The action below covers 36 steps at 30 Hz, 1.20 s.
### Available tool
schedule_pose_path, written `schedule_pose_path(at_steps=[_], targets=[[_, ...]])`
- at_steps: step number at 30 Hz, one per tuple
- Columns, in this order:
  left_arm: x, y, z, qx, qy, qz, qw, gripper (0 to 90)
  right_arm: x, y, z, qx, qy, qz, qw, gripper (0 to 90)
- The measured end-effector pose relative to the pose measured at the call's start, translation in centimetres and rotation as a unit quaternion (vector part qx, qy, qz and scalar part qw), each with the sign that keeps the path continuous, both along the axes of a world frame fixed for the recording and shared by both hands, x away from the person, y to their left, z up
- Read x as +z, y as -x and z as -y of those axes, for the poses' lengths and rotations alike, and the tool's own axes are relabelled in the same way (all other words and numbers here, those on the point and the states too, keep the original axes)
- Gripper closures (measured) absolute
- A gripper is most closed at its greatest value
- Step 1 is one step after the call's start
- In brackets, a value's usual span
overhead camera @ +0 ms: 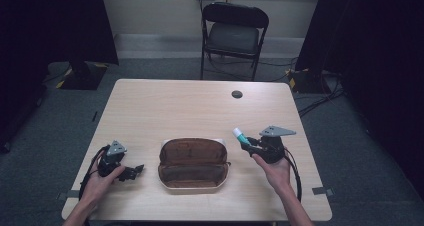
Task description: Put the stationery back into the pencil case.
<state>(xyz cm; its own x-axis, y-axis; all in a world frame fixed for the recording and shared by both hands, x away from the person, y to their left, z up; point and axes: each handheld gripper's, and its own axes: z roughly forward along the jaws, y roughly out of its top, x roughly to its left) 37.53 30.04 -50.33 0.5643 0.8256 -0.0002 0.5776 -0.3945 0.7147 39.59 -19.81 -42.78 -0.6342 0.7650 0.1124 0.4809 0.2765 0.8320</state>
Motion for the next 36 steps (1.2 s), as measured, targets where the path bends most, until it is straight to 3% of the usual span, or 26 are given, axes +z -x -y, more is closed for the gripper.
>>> schedule_pose_path(at_steps=[17,25,36], targets=[[0.0,0.0,0.0,0.001,0.000,0.000,1.0000,0.0,4.0,1.6,-1.1,0.028,-0.025,0.045,0.9983,66.0],[0.0,0.0,0.0,0.002,0.001,0.001,1.0000,0.0,6.0,3.0,-2.7,0.061,-0.032,0.069,0.9952,66.0],[0.0,0.0,0.0,0.001,0.001,0.001,1.0000,0.0,6.7,4.4,-5.6,0.114,-0.027,0.077,0.9902,66.0]])
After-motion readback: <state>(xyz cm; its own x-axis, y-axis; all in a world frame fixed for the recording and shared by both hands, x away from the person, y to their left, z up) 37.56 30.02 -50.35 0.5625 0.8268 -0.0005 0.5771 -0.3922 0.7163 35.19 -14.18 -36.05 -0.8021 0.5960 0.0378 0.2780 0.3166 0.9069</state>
